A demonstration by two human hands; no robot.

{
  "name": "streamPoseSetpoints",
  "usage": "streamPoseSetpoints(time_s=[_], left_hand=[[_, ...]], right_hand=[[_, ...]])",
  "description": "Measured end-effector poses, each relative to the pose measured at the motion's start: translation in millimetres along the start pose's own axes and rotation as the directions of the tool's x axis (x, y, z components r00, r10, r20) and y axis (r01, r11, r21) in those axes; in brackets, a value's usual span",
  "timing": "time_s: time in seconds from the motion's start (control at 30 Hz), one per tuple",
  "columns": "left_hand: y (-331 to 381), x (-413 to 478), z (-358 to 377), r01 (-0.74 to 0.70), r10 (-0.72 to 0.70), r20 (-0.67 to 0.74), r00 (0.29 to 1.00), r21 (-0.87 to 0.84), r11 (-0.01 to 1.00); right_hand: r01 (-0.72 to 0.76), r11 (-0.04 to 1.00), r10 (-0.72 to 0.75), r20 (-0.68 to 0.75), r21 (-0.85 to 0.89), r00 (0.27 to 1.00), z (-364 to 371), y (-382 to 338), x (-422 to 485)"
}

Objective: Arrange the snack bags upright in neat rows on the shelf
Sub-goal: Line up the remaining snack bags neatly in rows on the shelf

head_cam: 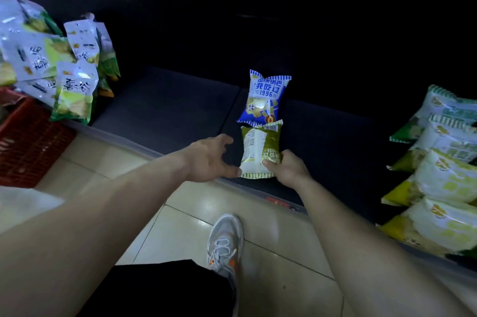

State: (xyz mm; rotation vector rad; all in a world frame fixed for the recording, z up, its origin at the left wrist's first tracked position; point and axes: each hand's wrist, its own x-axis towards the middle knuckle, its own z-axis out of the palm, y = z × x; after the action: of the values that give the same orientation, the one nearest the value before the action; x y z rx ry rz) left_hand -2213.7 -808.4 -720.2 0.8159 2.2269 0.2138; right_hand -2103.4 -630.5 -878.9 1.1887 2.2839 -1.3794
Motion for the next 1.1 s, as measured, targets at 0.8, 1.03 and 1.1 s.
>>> streamPoseSetpoints(time_s=[0.8, 1.03, 1.1], left_hand=[[45, -2, 2, -0.021, 0.02, 0.003, 1.0, 0.117, 0.993], [51, -3, -1, -0.057, 0.058, -0.011, 0.998, 0.094, 0.994], [53, -4, -1, -0.062, 0.063, -0.006, 0.998, 0.096, 0.993]], right_hand=[[0.418, 0.901, -0.433, -0.297, -0.117, 0.851, -30, 35, -55], [0.398, 0.913, -0.402, -0.349, -0.086, 0.847, -67, 10, -63], [0.39, 0.918, -0.387, -0.361, -0.066, 0.849, -82, 3, -69]])
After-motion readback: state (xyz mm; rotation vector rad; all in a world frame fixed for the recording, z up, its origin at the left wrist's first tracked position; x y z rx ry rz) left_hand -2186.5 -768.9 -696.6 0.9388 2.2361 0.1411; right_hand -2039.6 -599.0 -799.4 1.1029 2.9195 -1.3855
